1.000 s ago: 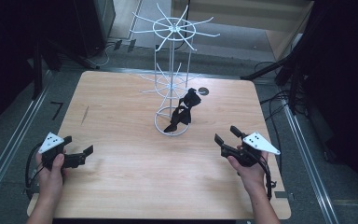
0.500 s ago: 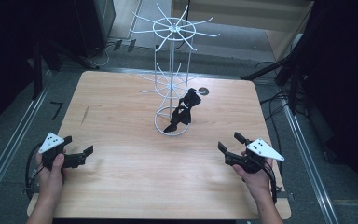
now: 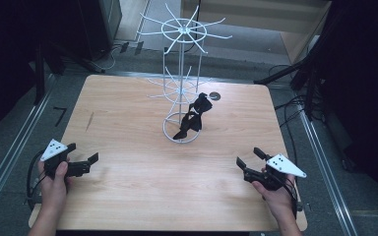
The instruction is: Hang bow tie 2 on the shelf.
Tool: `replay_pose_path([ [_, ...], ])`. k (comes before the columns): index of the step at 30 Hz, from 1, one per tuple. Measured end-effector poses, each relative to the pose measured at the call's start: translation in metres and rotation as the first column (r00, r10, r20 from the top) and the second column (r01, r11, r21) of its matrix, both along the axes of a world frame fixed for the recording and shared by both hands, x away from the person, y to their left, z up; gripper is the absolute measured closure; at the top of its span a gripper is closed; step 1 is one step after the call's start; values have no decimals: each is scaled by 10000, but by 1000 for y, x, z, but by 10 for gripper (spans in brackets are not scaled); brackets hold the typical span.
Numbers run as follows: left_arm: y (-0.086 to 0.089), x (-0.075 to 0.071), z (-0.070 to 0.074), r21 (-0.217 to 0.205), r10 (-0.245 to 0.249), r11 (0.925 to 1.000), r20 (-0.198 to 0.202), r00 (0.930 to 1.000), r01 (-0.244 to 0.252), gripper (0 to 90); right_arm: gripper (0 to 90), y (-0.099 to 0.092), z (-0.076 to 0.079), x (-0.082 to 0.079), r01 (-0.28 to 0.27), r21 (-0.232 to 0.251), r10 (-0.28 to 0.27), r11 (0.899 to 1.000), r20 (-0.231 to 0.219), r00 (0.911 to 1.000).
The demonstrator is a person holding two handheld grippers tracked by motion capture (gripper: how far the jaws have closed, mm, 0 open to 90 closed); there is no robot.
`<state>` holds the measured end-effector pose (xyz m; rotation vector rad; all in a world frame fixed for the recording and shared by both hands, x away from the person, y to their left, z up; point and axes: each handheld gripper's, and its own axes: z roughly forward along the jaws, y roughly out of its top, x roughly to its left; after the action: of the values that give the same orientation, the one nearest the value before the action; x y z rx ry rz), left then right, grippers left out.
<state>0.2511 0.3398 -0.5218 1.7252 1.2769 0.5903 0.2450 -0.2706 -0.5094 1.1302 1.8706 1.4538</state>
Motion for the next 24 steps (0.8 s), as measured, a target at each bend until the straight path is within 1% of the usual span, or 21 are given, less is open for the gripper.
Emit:
replay_pose_path([
  [4, 0, 0, 0, 5, -50, 10000, 26, 10000, 50, 14, 238, -2, -3, -2, 30, -121, -31, 9999, -123, 9999],
  [7, 0, -1, 0, 5, -97, 10000, 56, 9999, 97, 14, 238, -4, -5, -3, 100, -267, -103, 9996, -119, 9999],
  [10, 0, -1, 0, -45, -136, 9999, 62, 9999, 136, 14, 238, -7, -5, -4, 221, -235, -225, 9995, -177, 9996],
  [11, 0, 0, 0, -109, -148, 9998, 75, 9999, 149, 14, 238, -9, -6, -5, 282, -259, -288, 9993, -198, 9994],
  [12, 2, 0, 0, -296, -171, 9994, 81, 9998, 173, 14, 238, -9, -6, -5, 330, -243, -336, 9992, -229, 9992],
  [13, 3, 0, 0, -393, -161, 9991, 92, 9998, 165, 14, 238, -11, -7, -5, 370, -251, -376, 9990, -236, 9990],
  [14, 5, 0, 0, -617, -128, 9980, 96, 9999, 134, 14, 238, -12, -7, -6, 412, -246, -418, 9988, -264, 9988],
  [16, 8, 0, -1, -896, -57, 9960, 138, 9999, 69, 14, 238, -15, -8, -7, 509, -241, -517, 9984, -316, 9982],
  [17, 8, 0, -1, -927, -22, 9957, 169, 9999, 38, 14, 238, -17, -8, -7, 573, -281, -582, 9980, -332, 9978],
  [19, 7, 0, -1, -837, -54, 9965, 171, 9998, 68, 14, 238, -20, -9, -8, 676, -269, -686, 9974, -392, 9969],
  [22, 4, 0, 0, -591, -110, 9982, 197, 9997, 121, 14, 239, -22, -10, -9, 741, -303, -755, 9968, -484, 9960],
  [24, 4, 0, 0, -630, -137, 9979, 222, 9997, 151, 14, 238, -24, -11, -11, 765, -421, -786, 9962, -497, 9957],
])
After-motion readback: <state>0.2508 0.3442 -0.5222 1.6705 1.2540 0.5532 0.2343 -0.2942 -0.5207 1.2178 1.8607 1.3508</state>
